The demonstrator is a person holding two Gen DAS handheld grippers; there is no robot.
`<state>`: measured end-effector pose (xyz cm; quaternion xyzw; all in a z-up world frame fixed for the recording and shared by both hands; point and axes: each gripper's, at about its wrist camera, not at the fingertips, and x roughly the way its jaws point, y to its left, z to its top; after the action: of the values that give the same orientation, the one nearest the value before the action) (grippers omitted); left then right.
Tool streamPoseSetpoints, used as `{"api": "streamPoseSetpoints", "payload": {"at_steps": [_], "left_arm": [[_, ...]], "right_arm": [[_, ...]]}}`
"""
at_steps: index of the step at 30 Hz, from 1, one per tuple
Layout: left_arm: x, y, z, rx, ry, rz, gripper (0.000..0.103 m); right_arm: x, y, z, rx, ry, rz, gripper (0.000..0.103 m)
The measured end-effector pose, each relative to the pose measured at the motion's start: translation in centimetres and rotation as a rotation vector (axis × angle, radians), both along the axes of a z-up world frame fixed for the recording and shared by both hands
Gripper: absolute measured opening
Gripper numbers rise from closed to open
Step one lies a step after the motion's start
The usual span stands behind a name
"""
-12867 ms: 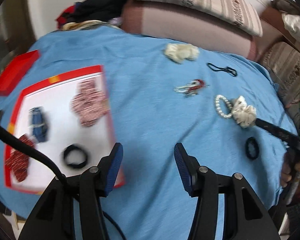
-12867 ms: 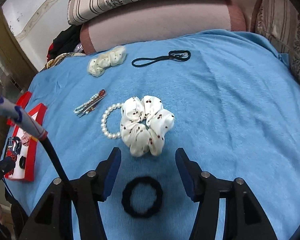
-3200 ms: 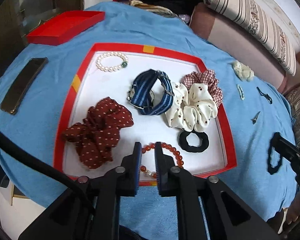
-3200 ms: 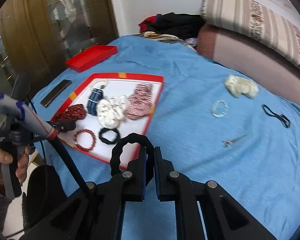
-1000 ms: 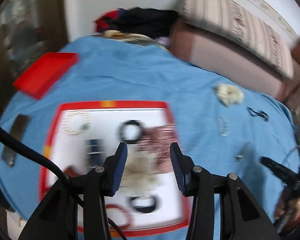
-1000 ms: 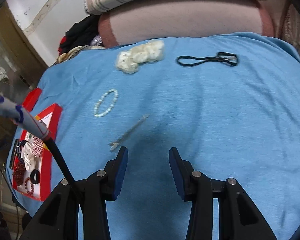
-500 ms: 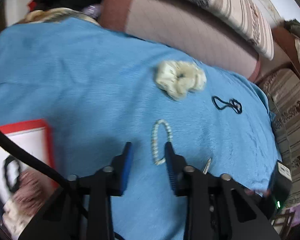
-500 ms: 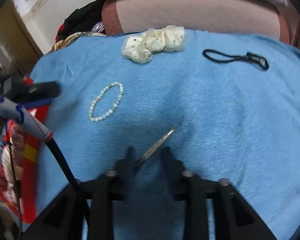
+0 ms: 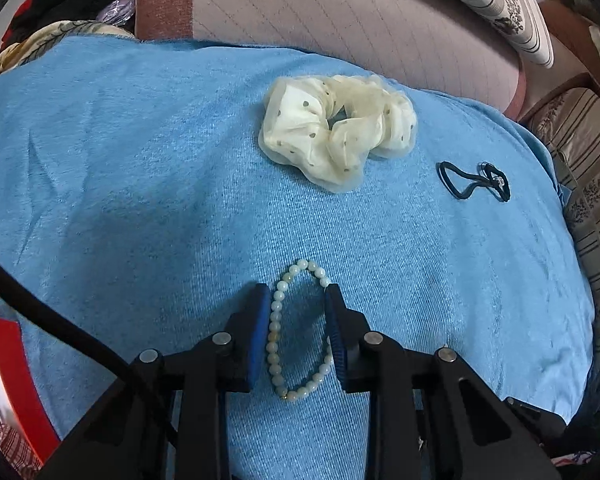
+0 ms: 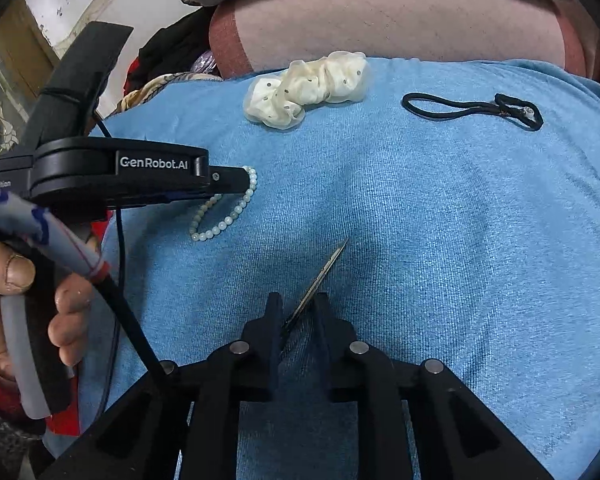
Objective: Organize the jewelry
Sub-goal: 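Grasp the silver hair clip with the right tool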
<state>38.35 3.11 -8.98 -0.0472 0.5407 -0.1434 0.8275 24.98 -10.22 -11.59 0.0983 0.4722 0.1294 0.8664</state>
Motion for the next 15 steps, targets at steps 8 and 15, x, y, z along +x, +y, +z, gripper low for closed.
{"api": "streamPoseSetpoints", "payload": {"at_steps": [8, 15], "left_arm": [[-0.1, -0.1, 0.4, 0.058, -0.022, 0.027, 0.005], [-3.5, 2.4, 5.6, 0.016, -0.098, 0.052, 0.005]], "right_arm": [[0.0, 1.2, 0.6, -0.053, -0.037, 0.016, 0.011], [-1.7, 1.0, 3.3, -0.012, -0.064, 0.027, 0.004]]}}
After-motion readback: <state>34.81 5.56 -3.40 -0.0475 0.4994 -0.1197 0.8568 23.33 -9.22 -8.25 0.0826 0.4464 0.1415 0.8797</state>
